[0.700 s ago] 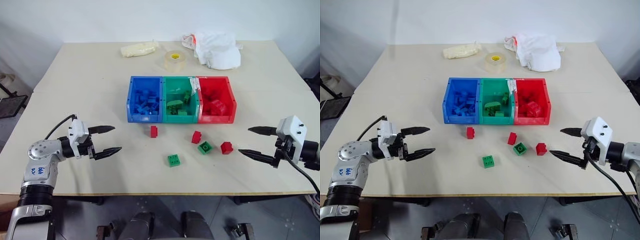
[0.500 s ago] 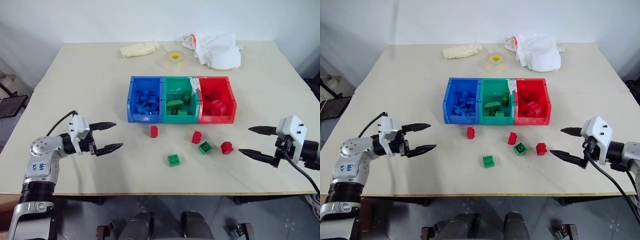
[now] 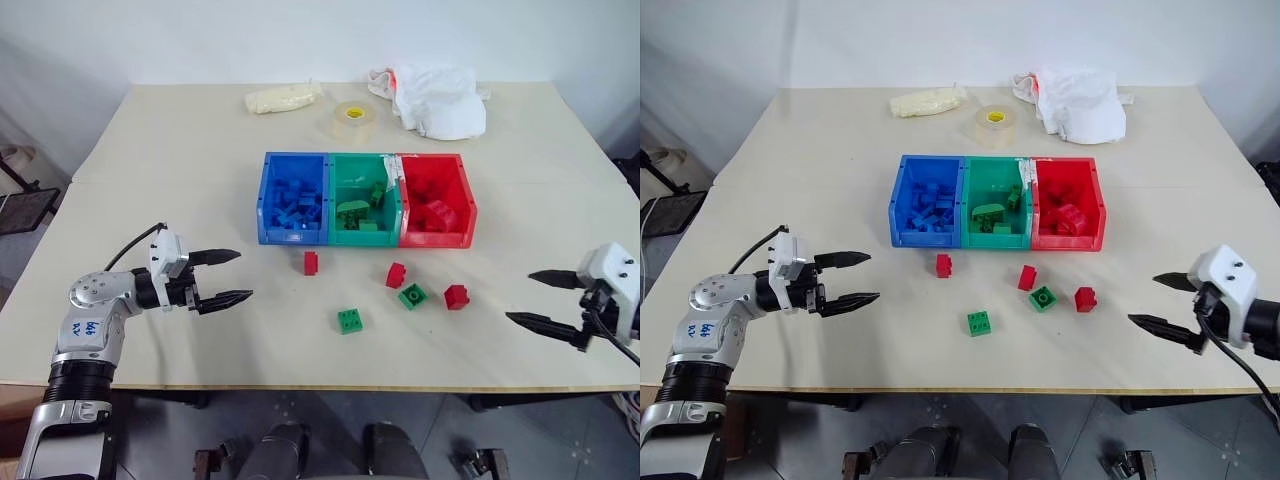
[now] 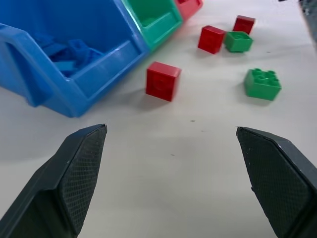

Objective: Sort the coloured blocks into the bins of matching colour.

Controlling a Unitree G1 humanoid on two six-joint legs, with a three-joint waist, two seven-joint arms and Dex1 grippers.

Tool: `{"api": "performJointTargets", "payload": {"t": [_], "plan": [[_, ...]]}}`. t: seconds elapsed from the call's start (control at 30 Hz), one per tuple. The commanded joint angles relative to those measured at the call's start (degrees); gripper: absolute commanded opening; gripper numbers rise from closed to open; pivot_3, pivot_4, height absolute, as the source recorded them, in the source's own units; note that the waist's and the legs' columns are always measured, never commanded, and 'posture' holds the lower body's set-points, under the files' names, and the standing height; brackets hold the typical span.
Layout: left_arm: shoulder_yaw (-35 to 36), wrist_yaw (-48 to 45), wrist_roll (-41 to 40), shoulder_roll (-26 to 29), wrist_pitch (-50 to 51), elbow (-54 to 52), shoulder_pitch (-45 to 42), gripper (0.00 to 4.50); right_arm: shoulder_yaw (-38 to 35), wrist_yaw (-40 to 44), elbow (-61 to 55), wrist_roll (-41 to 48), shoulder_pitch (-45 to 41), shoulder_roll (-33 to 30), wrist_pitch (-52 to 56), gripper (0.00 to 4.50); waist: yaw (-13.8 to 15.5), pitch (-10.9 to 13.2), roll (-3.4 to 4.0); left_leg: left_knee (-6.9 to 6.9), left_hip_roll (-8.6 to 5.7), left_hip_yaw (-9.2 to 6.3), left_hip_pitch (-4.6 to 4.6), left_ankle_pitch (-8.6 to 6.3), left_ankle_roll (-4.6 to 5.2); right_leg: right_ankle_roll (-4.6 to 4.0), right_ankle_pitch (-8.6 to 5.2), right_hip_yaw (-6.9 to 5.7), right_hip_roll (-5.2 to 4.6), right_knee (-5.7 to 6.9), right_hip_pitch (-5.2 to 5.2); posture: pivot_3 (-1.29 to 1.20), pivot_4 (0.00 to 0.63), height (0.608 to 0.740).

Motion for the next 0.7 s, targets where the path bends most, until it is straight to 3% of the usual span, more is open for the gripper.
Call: {"api": "performJointTargets", "payload": {"t": [0.03, 0.17, 0.33, 0.53, 0.7], "plan": [[0.23, -1.69, -1.09, -0.47, -1.41, -0.14, -1.28, 4.45, -3.76, 1.16, -0.80, -0.04, 1.57, -1.93, 0.63, 4.50, -0.04, 0.00, 0.00, 0.00, 0.00, 0.02, 0.00, 0.00, 0.00, 0.00, 0.00, -0.02, 0.00, 0.00, 0.00, 0.00, 0.150, 0.740], [0.37, -1.91, -1.58, -1.60, -1.44, -0.80, -1.14, 4.45, -1.51, 0.85, -3.11, 0.56, 0.48, -1.94, 1.78, 4.50, -0.38, 0.00, 0.00, -0.01, 0.04, 0.08, 0.03, -0.01, -0.02, 0.00, 0.00, -0.06, -0.02, 0.01, -0.01, 0.00, 0.150, 0.740], [0.42, -3.09, -2.58, -1.68, -0.65, -3.59, 0.33, 4.45, 8.42, -0.59, -5.58, 1.10, -8.02, 0.17, 4.28, 4.50, -0.54, 0.00, 0.00, 0.00, 0.15, 0.20, 0.08, -0.03, -0.06, 0.00, 0.00, -0.08, -0.04, 0.03, -0.02, 0.00, 0.150, 0.740], [-0.03, -3.57, -3.85, -2.15, 0.22, -7.27, 3.02, 4.45, 20.90, 0.71, 0.68, -2.82, -19.18, 3.90, 1.86, 4.50, -0.22, 0.01, -0.02, 0.04, 0.14, 0.14, 0.06, -0.05, -0.05, -0.01, 0.01, 0.00, -0.04, 0.00, 0.00, 0.00, 0.150, 0.740], [-0.23, -2.86, -4.38, -2.64, 0.80, -9.96, 4.60, 4.45, 26.13, 3.02, 6.72, -5.23, -24.01, 6.05, -1.55, 4.50, -0.11, 0.01, -0.01, 0.05, 0.12, 0.08, 0.03, -0.05, -0.05, -0.01, 0.01, 0.10, -0.01, 0.00, -0.01, 0.00, 0.150, 0.740]]}}
